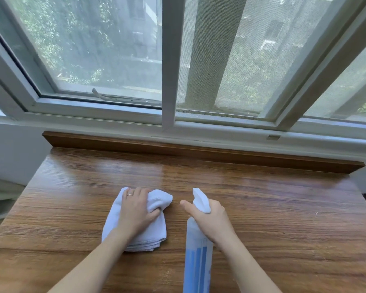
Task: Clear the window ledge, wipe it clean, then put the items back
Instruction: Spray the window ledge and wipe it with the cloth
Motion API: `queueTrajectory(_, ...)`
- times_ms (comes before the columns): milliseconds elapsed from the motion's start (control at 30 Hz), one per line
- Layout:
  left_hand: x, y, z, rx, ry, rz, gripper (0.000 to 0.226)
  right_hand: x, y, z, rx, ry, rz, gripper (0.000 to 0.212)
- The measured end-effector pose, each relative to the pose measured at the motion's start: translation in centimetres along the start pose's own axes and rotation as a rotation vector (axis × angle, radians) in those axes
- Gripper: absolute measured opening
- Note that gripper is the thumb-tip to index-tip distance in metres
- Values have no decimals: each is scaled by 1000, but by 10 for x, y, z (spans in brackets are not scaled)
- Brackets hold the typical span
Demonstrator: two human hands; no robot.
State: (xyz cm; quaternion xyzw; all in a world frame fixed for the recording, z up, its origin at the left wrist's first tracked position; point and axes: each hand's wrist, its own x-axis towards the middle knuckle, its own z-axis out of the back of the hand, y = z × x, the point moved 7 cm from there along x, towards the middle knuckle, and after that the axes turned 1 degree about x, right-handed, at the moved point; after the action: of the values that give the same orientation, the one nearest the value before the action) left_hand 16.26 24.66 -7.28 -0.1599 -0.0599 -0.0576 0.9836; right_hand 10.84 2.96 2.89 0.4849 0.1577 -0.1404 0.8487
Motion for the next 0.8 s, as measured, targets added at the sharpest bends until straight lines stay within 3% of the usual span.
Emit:
queueTrajectory(500, 46, -22, -15, 22, -35, -22, 51, 14, -5, 6, -13, 44, 15, 59)
queueTrajectory(667, 92, -42, -26, 49, 2, -14, 53, 22, -3, 16, 6, 32, 16, 49)
queueTrajectory(800, 120, -47, -35, 63, 30, 8, 57, 28, -2, 23, 22, 28, 4, 60)
